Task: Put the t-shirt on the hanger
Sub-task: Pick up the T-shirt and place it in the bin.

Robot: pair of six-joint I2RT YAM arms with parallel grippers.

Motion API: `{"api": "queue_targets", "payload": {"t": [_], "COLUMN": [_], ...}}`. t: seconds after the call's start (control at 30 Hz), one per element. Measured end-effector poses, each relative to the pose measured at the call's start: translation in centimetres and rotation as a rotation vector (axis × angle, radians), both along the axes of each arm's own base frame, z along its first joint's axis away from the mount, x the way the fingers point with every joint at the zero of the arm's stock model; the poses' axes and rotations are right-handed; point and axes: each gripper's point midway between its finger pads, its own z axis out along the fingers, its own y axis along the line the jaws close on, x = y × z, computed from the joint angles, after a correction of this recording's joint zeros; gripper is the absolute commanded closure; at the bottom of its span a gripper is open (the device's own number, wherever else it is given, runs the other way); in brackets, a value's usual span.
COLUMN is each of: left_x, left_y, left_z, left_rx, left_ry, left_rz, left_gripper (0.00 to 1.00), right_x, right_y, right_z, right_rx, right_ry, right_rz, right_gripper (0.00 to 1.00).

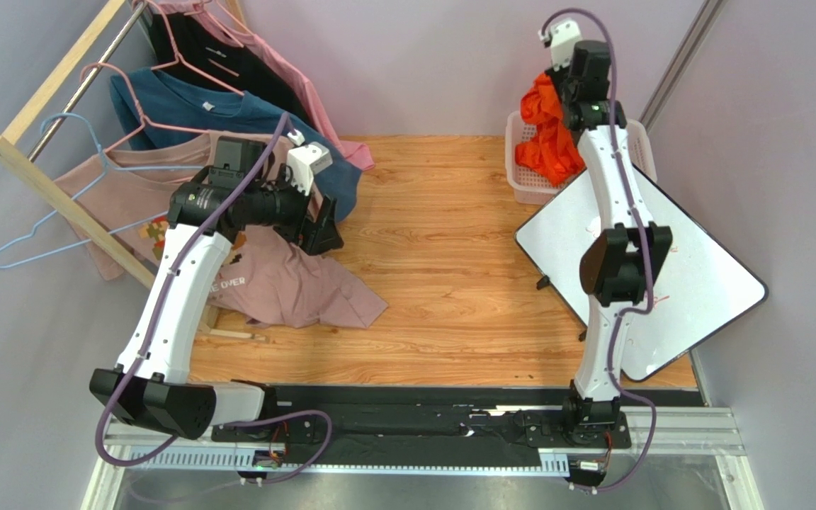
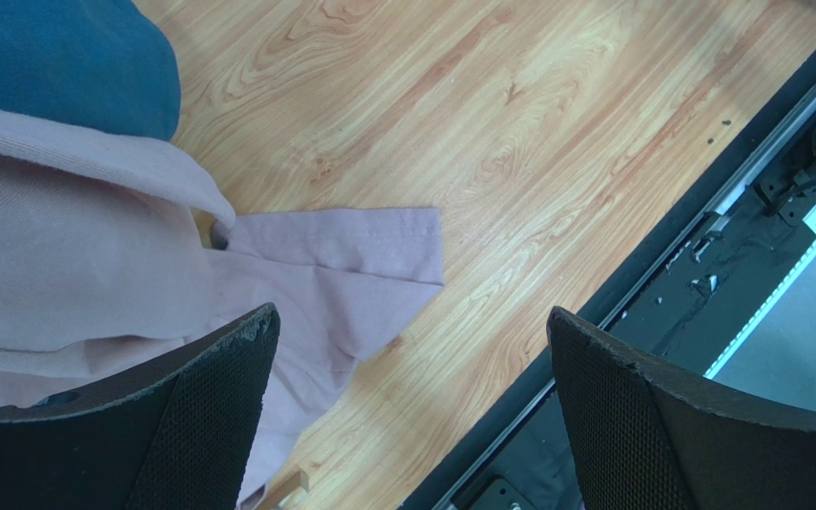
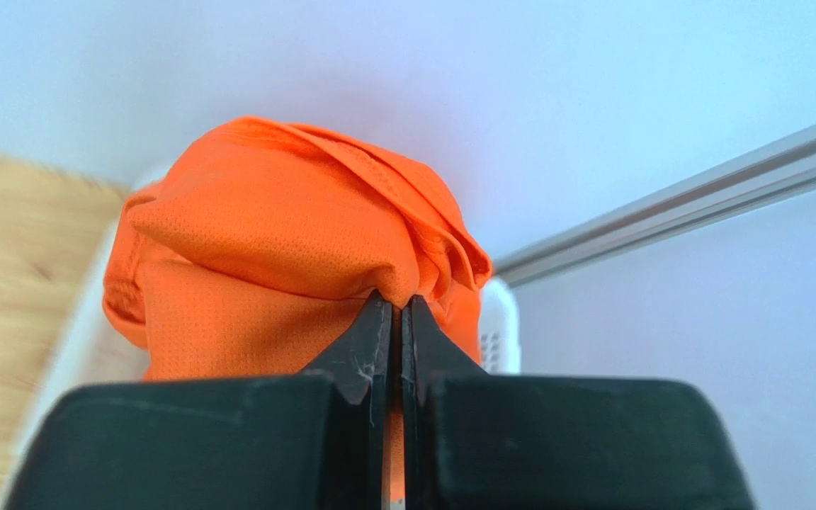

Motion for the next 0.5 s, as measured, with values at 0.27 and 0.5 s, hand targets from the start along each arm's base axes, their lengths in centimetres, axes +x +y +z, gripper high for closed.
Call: {"api": "queue_targets", "payload": {"t": [0.27, 0.5], "left_x": [-0.9, -1.8], "left_y": [0.0, -0.1], "left_z": [1.5, 3.6], "left_rx": [-0.025, -0.064], "left_ry": [-0.042, -0.109], "left_rz": [0.011, 0.014], "left_gripper": [0.01, 0.01], "right_x": [-9.2, -22.5], "right_y": [7.6, 18.1], "right_z": [17.7, 28.9], "right_rx": [0.164, 0.268], "right_ry": [-0.308, -0.514], "right_rz": [0.257, 0.645], "right_gripper": [1.0, 1.0]}}
